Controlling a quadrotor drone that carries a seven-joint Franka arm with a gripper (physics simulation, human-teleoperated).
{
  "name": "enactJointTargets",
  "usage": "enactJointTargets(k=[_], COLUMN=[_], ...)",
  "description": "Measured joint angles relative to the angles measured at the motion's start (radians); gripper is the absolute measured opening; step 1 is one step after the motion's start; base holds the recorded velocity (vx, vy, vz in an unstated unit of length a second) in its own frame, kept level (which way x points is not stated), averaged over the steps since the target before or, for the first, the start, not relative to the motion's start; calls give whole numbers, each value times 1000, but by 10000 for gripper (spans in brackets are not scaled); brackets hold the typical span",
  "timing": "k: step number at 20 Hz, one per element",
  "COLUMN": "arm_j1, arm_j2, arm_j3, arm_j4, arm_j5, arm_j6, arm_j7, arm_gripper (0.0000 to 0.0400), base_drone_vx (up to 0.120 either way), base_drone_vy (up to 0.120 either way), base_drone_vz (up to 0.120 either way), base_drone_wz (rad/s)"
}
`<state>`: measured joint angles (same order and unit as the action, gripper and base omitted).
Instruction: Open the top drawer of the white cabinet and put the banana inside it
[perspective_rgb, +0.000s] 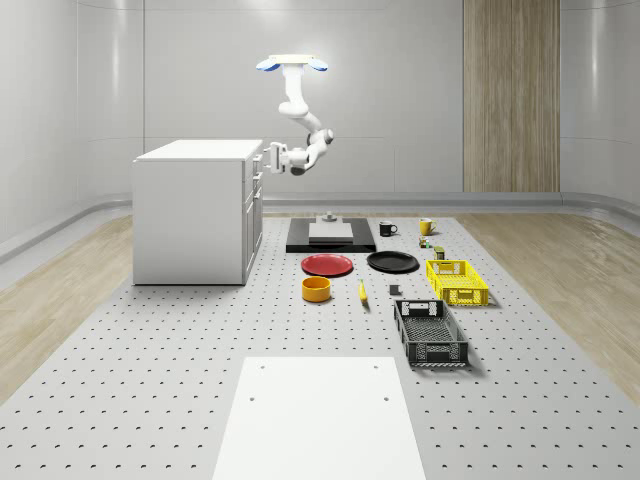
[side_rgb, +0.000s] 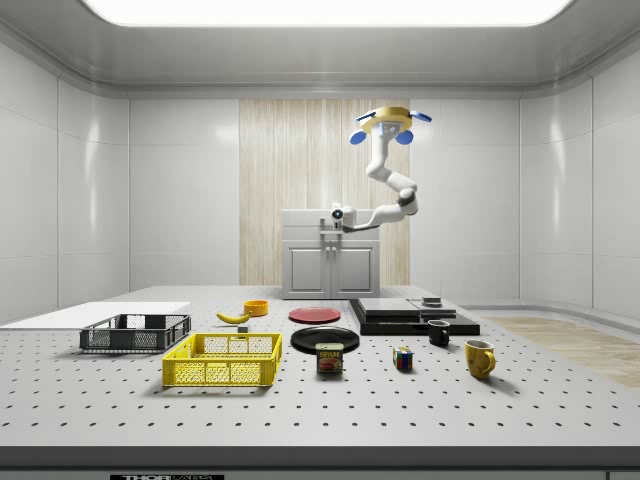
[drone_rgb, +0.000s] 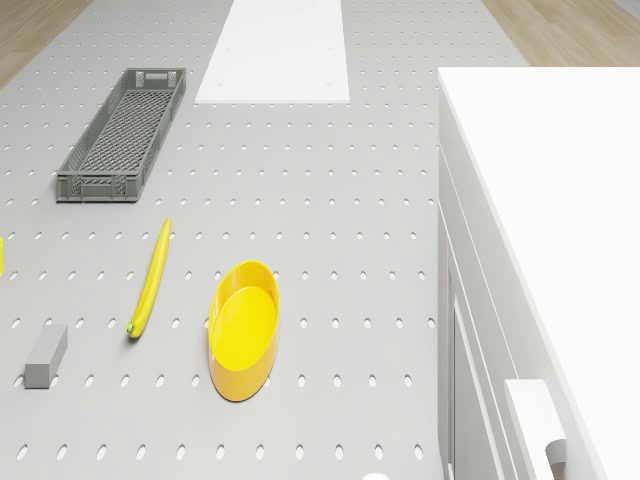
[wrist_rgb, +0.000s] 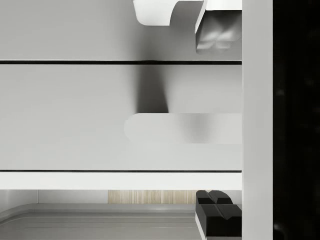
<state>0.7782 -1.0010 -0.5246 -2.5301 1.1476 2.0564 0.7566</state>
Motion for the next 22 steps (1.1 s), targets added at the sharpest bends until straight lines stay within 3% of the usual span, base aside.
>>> enactJointTargets(k=[9,22], arm_j1=[31,36], arm_j2=[76,127], arm_j3=[-7,37], arm_j4=[43,56], arm_j5=[37,103], arm_j6=[8,30], arm_j7=[-39,-71], arm_gripper=[400,400], base_drone_vx=[0,0], base_drone_vy=[0,0], base_drone_vz=[0,0], base_drone_wz=[0,0])
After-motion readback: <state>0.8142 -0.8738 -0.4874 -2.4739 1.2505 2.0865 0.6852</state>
